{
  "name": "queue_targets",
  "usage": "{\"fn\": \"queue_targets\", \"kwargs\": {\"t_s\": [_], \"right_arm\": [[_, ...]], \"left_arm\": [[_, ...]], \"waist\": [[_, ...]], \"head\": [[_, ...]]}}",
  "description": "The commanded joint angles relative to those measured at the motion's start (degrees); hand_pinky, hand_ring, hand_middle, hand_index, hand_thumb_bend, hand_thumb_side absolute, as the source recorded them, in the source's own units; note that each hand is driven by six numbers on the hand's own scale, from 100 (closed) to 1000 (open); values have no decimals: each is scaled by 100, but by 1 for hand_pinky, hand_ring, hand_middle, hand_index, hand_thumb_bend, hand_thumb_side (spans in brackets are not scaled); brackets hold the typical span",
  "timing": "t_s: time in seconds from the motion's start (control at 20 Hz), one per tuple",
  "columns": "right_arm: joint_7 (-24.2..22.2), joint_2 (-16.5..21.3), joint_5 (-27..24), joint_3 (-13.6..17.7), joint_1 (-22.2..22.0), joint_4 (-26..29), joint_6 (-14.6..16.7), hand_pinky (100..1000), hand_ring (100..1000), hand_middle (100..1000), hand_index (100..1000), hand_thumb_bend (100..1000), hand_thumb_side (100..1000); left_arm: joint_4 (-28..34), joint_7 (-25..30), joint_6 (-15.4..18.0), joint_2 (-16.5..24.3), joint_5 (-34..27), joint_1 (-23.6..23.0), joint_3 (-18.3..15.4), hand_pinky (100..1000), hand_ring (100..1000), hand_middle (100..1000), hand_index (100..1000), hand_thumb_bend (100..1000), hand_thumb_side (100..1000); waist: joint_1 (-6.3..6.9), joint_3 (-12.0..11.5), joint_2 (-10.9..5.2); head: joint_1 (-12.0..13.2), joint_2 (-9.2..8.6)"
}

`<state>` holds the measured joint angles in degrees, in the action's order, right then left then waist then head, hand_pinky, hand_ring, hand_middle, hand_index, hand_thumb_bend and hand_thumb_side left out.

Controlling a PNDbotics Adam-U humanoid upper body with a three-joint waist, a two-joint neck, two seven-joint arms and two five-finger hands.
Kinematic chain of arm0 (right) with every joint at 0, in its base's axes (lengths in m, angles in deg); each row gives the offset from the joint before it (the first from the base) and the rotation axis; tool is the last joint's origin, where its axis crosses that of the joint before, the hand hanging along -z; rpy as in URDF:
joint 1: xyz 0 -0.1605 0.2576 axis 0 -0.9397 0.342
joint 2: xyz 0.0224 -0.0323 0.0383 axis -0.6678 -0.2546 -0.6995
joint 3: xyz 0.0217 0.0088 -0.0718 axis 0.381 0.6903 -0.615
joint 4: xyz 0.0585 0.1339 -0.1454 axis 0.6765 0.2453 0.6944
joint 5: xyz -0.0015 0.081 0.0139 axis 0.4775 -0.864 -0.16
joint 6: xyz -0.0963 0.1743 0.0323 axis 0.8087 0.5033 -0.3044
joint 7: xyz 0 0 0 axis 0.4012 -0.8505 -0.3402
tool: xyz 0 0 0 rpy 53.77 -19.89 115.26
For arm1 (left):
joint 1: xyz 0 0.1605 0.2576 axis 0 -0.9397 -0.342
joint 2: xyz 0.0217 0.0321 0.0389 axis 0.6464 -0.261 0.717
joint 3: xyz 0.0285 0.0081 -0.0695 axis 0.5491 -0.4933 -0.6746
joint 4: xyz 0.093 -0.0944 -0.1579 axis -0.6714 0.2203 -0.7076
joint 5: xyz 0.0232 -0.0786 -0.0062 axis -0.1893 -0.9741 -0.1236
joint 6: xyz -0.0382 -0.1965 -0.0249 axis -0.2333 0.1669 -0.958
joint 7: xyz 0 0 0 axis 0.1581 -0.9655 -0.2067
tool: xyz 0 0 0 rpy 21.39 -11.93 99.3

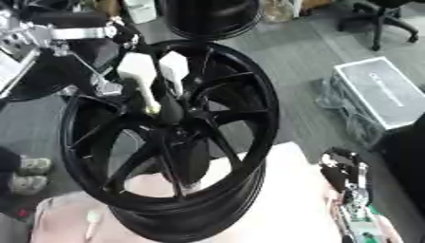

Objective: Pull the pin out of the wheel hub.

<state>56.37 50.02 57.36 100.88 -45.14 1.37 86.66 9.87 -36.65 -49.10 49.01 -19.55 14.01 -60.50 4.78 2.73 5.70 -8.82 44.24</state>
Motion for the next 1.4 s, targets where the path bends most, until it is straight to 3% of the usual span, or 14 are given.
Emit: {"fn": "queue_targets", "kwargs": {"t_s": [0.05,0.25,0.4,0.7,0.85,1.0,1.15,1.25,1.4], "right_arm": [[16,88,-20,50,7,36,31,406,416,680,620,100,100],[70,114,-32,106,-35,28,39,406,416,680,620,100,100],[102,116,-41,135,-41,27,49,407,416,680,620,100,100],[135,92,-58,159,-4,45,57,407,417,680,619,100,100],[107,71,-53,126,6,45,46,407,417,680,619,100,100],[71,49,-44,88,27,45,36,407,417,680,619,100,100],[45,33,-41,70,44,54,29,406,417,680,618,100,100],[55,28,-46,82,42,59,27,406,417,680,618,100,100],[58,15,-51,82,43,58,22,407,417,680,618,100,100]], "left_arm": [[239,801,689,480,-319,191,-408,498,369,362,551,100,299],[349,553,454,1031,-601,89,-958,501,369,363,554,100,284],[293,309,292,1465,-569,-251,-1368,499,373,365,557,100,293],[-260,143,-73,2342,-426,-1152,-1749,497,392,391,582,100,361],[-719,109,-185,2379,-211,-1637,-1752,507,410,453,634,100,379],[-1057,-88,-153,2236,70,-2010,-1743,528,474,588,755,141,428],[-1364,-360,-195,2044,358,-2144,-1705,551,530,703,817,254,518],[-1520,-558,-234,1935,558,-2223,-1745,560,552,744,837,362,610],[-1687,-868,-312,1825,869,-2380,-1863,572,573,778,854,437,693]], "waist": [[-32,-39,-98],[-30,-174,-123],[-46,-247,-124],[-114,-282,-71],[-133,-233,-71],[-160,-162,-69],[-193,-100,-53],[-201,-71,-44],[-190,-47,-23]], "head": [[-72,-13],[-182,-13],[-235,-13],[-265,-13],[-212,-13],[-153,-13],[-122,-13],[-108,-13],[-82,-13]]}}
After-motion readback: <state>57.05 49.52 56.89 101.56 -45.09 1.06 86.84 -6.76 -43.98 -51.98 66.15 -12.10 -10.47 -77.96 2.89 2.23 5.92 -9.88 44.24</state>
